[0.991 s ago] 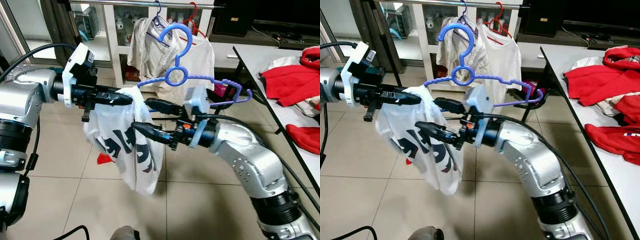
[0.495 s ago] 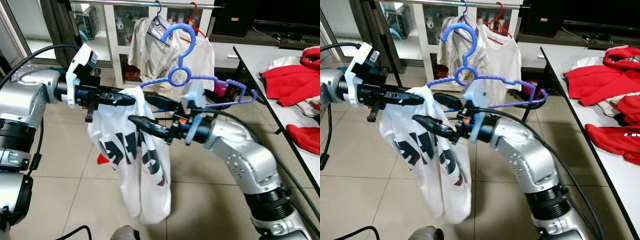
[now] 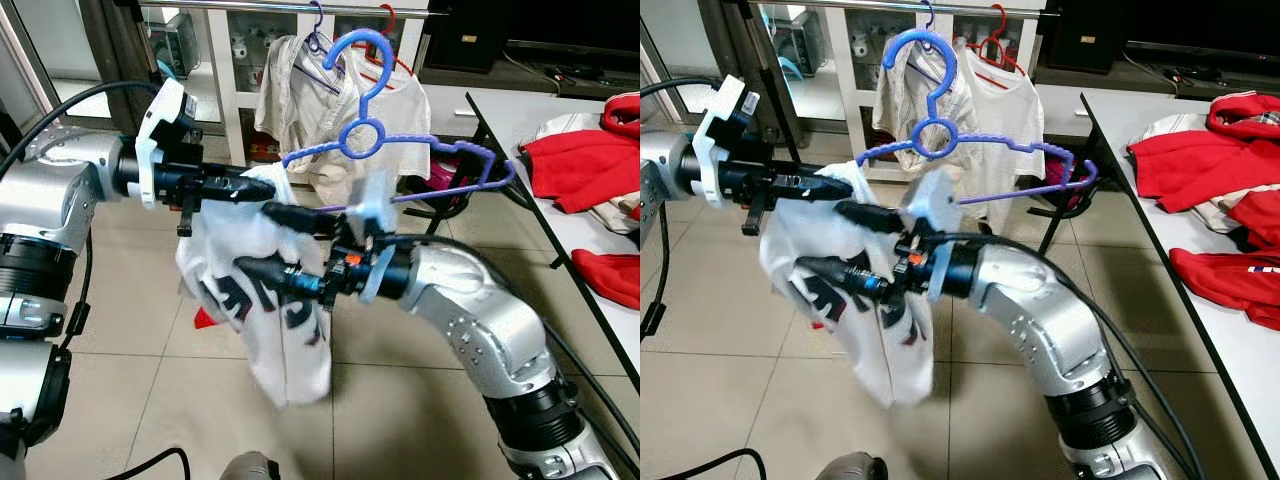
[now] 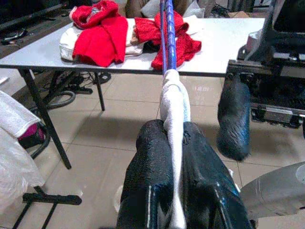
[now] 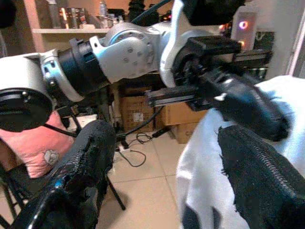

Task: Hang hanger

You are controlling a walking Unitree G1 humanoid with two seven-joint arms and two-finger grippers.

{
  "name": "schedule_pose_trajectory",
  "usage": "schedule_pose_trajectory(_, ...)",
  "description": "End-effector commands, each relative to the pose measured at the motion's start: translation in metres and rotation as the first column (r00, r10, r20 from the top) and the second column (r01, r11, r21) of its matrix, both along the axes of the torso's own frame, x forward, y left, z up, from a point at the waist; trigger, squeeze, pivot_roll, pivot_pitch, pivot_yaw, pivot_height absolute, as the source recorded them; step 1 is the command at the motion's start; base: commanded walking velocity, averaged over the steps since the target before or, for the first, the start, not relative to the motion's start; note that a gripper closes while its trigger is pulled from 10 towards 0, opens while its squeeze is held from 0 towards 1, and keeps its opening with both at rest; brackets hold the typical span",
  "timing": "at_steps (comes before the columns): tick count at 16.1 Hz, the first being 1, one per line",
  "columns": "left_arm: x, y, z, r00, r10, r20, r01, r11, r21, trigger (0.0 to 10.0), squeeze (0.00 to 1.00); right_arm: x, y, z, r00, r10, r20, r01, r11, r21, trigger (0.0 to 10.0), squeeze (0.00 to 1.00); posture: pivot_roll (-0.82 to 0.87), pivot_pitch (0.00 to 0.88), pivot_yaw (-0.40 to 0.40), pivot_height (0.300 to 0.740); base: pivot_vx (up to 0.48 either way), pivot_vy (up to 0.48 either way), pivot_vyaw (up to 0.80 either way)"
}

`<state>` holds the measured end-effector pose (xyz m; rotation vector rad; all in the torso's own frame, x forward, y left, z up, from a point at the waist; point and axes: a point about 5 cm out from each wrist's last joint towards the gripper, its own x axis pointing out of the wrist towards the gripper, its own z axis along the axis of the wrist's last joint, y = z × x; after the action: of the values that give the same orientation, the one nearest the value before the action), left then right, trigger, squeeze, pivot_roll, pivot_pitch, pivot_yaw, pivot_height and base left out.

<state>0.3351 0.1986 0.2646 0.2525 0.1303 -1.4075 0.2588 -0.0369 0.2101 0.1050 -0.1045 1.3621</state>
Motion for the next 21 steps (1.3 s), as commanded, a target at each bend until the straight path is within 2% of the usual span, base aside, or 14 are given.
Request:
schedule_pose_trajectory(1, 0.001, -0.002, 0.012, 0.999, -0.006, 0.045, 0.007, 1.0, -0.007, 0.0, 0.0, -0.004, 0.004, -0.002, 1.0, 0.017, -0.001, -0.017, 1.0, -0.009, 10.0, 0.0, 0.04, 0.0, 0.014, 0.74, 0.0, 0.0, 0.0)
schedule_pose_trajectory(5, 0.0, -0.004, 0.013, 0.999, -0.012, 0.046, 0.013, 1.0, -0.009, 0.0, 0.0, 0.004, 0.006, -0.007, 0.999, -0.047, -0.009, 0.047, 0.999, -0.022, 10.0, 0.0, 0.04, 0.0, 0.012, 0.74, 0.0, 0.0, 0.0)
schedule_pose_trajectory(7, -0.001, -0.002, 0.013, 0.999, -0.011, 0.042, 0.011, 1.0, 0.0, 0.0, 0.0, 0.013, -0.009, 0.008, 0.994, -0.113, -0.001, 0.113, 0.992, 0.059, 10.0, 0.0, 0.04, 0.0, 0.012, 0.74, 0.0, 0.0, 0.0)
schedule_pose_trajectory(9, -0.001, -0.001, 0.012, 0.999, -0.011, 0.041, 0.011, 1.0, 0.001, 0.0, 0.0, 0.017, -0.016, 0.011, 0.989, -0.146, 0.004, 0.145, 0.987, 0.073, 10.0, 0.0, 0.04, 0.0, 0.013, 0.74, 0.0, 0.0, 0.0)
schedule_pose_trajectory(11, -0.001, -0.002, 0.013, 0.999, -0.014, 0.039, 0.014, 1.0, 0.0, 0.0, 0.0, 0.021, -0.02, 0.009, 0.984, -0.176, 0.005, 0.175, 0.983, 0.052, 10.0, 0.0, 0.04, 0.0, 0.013, 0.74, 0.0, 0.0, 0.0)
schedule_pose_trajectory(14, -0.001, -0.004, 0.013, 0.999, -0.02, 0.04, 0.02, 1.0, -0.002, 0.0, 0.0, 0.022, -0.016, 0.0, 0.983, -0.185, -0.004, 0.185, 0.983, 0.001, 10.0, 0.0, 0.04, 0.0, 0.014, 0.74, 0.0, 0.0, 0.0)
schedule_pose_trajectory(17, -0.002, -0.004, 0.013, 0.999, -0.025, 0.038, 0.025, 1.0, -0.003, 0.0, 0.0, 0.03, -0.017, -0.005, 0.968, -0.249, -0.032, 0.249, 0.969, -0.01, 10.0, 0.0, 0.04, 0.0, 0.013, 0.74, 0.0, 0.0, 0.0)
schedule_pose_trajectory(21, -0.002, -0.004, 0.013, 0.999, -0.021, 0.04, 0.021, 1.0, -0.002, 0.0, 0.0, 0.025, -0.016, 0.001, 0.981, -0.194, -0.03, 0.195, 0.98, 0.029, 10.0, 0.0, 0.04, 0.0, 0.013, 0.74, 0.0, 0.0, 0.0)
